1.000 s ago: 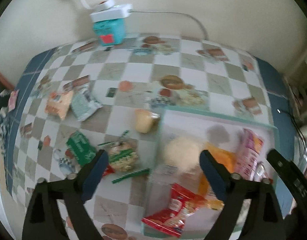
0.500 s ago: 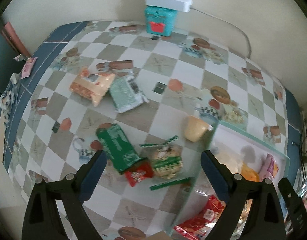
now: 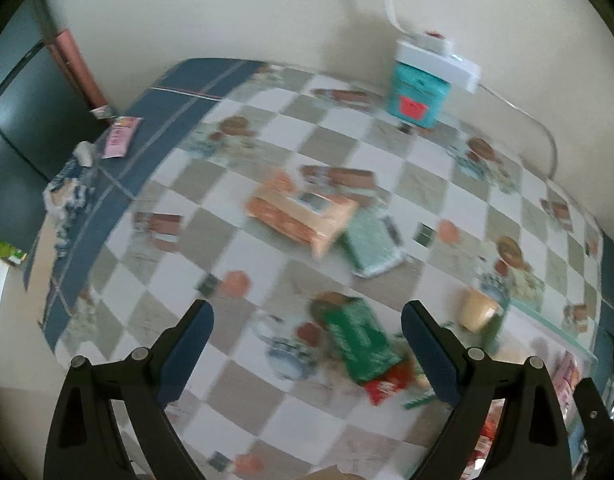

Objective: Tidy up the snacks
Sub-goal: 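Withdraw both tools from the tray back over the snack pile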

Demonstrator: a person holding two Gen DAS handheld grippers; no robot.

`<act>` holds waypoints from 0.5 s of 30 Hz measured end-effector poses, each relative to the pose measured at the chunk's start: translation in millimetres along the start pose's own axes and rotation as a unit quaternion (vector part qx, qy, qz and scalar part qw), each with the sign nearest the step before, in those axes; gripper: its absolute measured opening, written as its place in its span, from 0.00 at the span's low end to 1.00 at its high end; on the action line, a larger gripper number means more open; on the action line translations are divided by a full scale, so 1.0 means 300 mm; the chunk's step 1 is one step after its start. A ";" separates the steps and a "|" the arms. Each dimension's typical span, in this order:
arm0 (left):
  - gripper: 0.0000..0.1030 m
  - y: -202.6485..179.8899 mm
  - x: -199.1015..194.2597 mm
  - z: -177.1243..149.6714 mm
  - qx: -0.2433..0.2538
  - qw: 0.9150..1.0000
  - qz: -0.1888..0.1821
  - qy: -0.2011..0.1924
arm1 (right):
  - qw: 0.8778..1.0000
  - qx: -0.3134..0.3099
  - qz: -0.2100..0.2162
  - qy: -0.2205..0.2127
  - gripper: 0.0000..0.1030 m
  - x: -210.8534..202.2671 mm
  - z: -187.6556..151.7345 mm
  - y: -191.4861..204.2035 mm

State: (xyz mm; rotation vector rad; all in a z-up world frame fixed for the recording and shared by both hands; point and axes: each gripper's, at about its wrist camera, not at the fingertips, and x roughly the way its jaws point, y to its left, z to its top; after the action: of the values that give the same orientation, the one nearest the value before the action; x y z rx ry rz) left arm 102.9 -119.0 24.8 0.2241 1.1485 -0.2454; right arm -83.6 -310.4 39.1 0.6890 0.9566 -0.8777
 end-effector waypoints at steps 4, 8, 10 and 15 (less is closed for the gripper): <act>0.92 0.112 0.004 0.030 -0.022 1.000 0.014 -0.002 | 1.000 -0.009 0.000 -0.002 1.00 -0.010 -0.008 0.064; 0.92 0.205 0.017 0.051 -0.042 0.999 0.025 0.000 | 1.000 -0.021 0.001 0.002 1.00 -0.005 -0.025 0.132; 0.92 0.240 0.022 0.057 -0.049 0.998 0.028 0.002 | 1.000 -0.030 0.002 0.004 1.00 -0.001 -0.034 0.170; 0.92 0.326 0.036 0.078 -0.063 0.998 0.030 0.007 | 0.999 -0.050 0.007 0.010 1.00 0.012 -0.060 0.267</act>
State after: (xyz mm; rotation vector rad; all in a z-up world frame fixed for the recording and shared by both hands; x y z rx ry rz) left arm 157.5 -33.7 28.9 0.1484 1.1646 -0.1187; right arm -20.0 -258.2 37.8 0.6201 1.0056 -0.8066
